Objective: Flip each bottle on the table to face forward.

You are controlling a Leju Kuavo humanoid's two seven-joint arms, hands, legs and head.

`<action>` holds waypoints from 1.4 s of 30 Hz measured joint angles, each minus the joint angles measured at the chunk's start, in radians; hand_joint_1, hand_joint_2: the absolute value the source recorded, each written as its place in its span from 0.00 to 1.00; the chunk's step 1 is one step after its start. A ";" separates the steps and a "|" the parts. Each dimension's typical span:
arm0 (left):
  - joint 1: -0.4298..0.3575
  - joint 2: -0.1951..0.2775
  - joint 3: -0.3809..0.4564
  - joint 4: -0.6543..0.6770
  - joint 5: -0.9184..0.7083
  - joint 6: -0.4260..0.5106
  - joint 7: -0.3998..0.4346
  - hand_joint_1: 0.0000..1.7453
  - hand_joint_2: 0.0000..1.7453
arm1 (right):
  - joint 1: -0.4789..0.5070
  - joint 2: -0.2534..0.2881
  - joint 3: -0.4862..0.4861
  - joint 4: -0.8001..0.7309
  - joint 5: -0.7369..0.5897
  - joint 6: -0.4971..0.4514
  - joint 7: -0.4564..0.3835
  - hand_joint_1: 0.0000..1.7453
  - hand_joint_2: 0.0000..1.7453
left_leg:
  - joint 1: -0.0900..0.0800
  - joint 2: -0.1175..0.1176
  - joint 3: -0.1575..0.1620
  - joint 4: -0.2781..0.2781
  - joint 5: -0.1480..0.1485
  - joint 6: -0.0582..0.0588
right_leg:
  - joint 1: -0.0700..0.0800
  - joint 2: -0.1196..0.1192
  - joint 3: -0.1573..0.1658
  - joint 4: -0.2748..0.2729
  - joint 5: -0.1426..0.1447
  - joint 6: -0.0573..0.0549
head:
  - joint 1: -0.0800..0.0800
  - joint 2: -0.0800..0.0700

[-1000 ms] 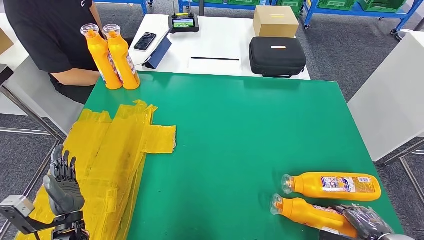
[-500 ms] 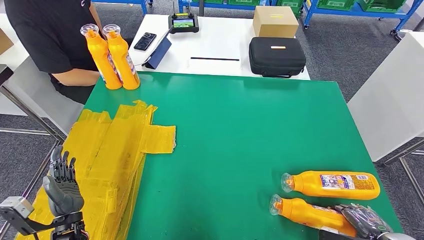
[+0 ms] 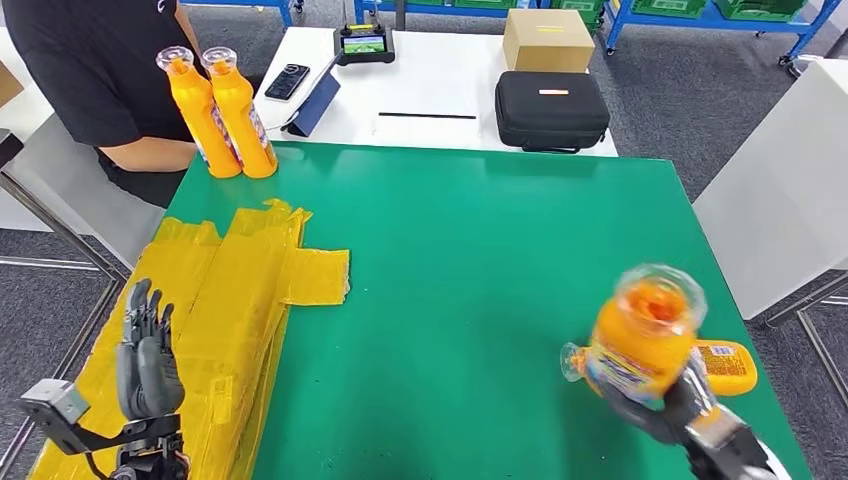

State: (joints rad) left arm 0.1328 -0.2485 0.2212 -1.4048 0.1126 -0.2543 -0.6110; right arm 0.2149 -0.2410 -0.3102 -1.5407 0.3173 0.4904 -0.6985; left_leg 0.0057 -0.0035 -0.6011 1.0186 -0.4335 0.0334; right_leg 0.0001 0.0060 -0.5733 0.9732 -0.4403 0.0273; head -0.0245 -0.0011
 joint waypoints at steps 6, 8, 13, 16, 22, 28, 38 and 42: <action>-0.021 0.000 -0.078 0.002 0.012 0.006 0.013 0.00 1.00 | -0.173 0.067 0.115 0.104 0.015 -0.054 0.002 1.00 1.00 | -0.001 -0.002 -0.005 0.000 0.003 0.002 | -0.001 -0.001 -0.003 0.000 0.002 0.003 | 0.000 0.000; -0.035 0.002 -0.100 0.005 0.014 0.005 0.014 0.00 1.00 | -0.237 0.086 0.159 0.163 0.006 -0.083 0.013 1.00 1.00 | -0.001 -0.002 -0.005 0.000 0.004 0.002 | -0.001 -0.001 -0.003 0.001 0.003 0.003 | 0.000 0.000; -0.078 0.008 -0.163 0.026 0.028 -0.019 0.020 0.00 1.00 | -0.416 0.162 0.263 0.366 0.031 -0.240 0.081 1.00 1.00 | 0.000 -0.002 -0.006 0.000 0.006 0.001 | -0.001 -0.001 -0.004 0.001 0.005 0.001 | 0.000 0.000; -0.119 0.010 -0.212 0.050 0.041 -0.032 0.028 0.00 1.00 | -0.530 0.231 0.331 0.529 0.079 -0.354 0.114 1.00 1.00 | 0.000 -0.002 -0.008 0.000 0.008 0.000 | 0.000 -0.001 -0.006 0.002 0.006 0.001 | 0.000 0.000; -0.158 0.010 -0.251 0.072 0.050 -0.038 0.041 0.00 1.00 | -0.619 0.299 0.389 0.664 0.116 -0.426 0.138 1.00 1.00 | 0.000 -0.001 -0.008 0.000 0.009 -0.001 | 0.000 0.000 -0.008 0.003 0.008 -0.001 | 0.000 0.000; -0.235 0.009 -0.323 0.116 0.056 -0.038 0.073 0.00 1.00 | -0.747 0.489 0.515 0.899 0.160 -0.482 0.192 1.00 1.00 | 0.000 -0.002 -0.014 0.000 0.010 -0.002 | 0.000 -0.001 -0.015 0.005 0.008 -0.001 | 0.000 0.000; -0.282 0.009 -0.345 0.167 0.066 -0.027 0.082 0.00 1.00 | -0.773 0.571 0.592 0.991 0.231 -0.495 0.226 1.00 1.00 | -0.001 -0.002 -0.016 0.000 0.010 -0.002 | -0.001 -0.001 -0.017 0.005 0.008 -0.001 | 0.000 0.000; -0.298 0.009 -0.347 0.184 0.073 -0.024 0.086 0.00 1.00 | -0.768 0.588 0.631 1.008 0.229 -0.506 0.233 1.00 1.00 | 0.000 -0.002 -0.016 0.000 0.010 -0.002 | -0.001 -0.001 -0.018 0.005 0.008 -0.001 | 0.000 0.000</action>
State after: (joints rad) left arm -0.1656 -0.2396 -0.1253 -1.2210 0.1860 -0.2780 -0.5248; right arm -0.5533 0.3467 0.3213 -0.5328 0.5461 -0.0160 -0.4650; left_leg 0.0053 -0.0054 -0.6174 1.0189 -0.4232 0.0311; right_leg -0.0007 0.0050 -0.5910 0.9786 -0.4326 0.0262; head -0.0241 -0.0011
